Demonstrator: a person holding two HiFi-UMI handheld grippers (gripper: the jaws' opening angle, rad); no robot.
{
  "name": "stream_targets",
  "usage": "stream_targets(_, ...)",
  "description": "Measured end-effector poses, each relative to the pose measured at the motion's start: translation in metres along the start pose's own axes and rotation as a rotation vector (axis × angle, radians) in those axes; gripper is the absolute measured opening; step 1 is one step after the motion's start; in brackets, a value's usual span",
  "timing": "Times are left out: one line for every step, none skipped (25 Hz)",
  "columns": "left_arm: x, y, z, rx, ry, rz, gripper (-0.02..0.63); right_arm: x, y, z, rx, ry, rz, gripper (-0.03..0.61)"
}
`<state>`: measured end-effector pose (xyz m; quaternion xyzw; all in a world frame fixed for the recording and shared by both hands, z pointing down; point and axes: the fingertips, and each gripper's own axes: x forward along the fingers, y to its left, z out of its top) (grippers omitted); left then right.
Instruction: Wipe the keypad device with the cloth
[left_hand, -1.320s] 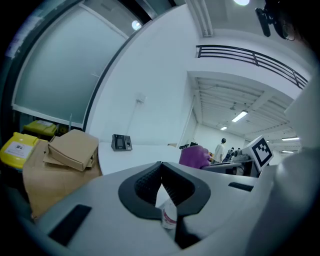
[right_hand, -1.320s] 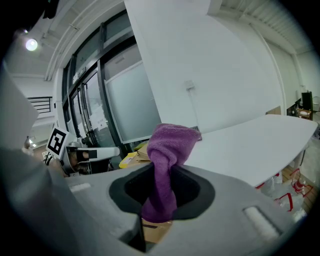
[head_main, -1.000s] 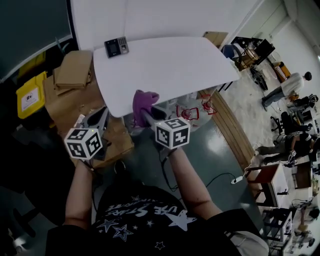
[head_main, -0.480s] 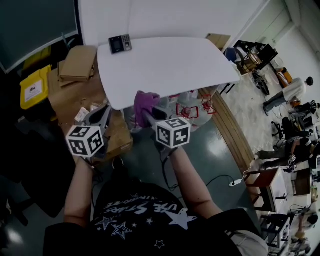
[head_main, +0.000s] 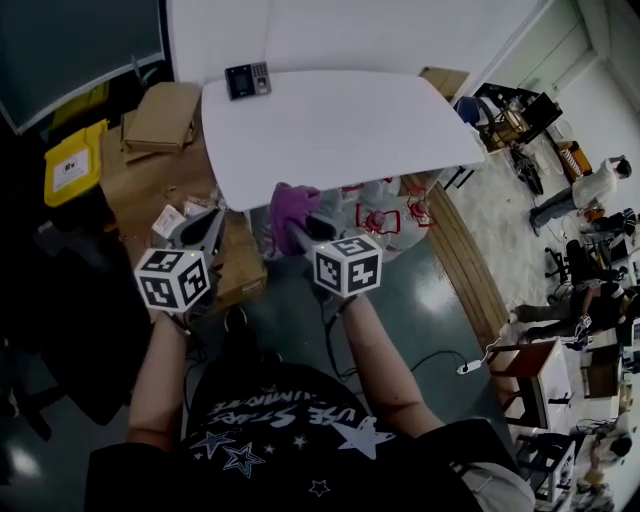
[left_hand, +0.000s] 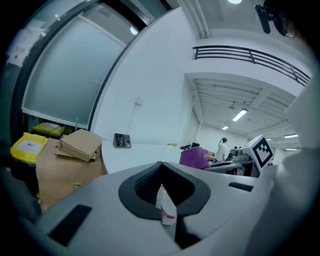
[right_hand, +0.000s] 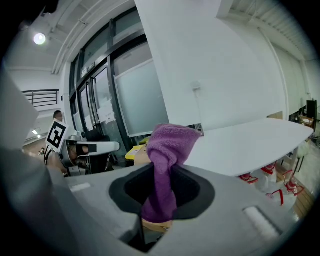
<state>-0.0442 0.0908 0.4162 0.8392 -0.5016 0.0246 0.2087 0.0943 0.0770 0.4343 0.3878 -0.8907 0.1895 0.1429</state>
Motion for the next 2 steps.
stream_targets(-0.0004,-0.0017,-0.0013,0.0,0.003,-0.001,0.006,-0.0012,-0.0005,-0.0019,0.003,0.002,-0.001,0.092)
stream_targets(-0.0007,-0.0033,-0.0026,0.001,0.006,-0.003,0.006,-0.0024,-0.0009,-0.0037,0.006,0.005,-0.003,0.092)
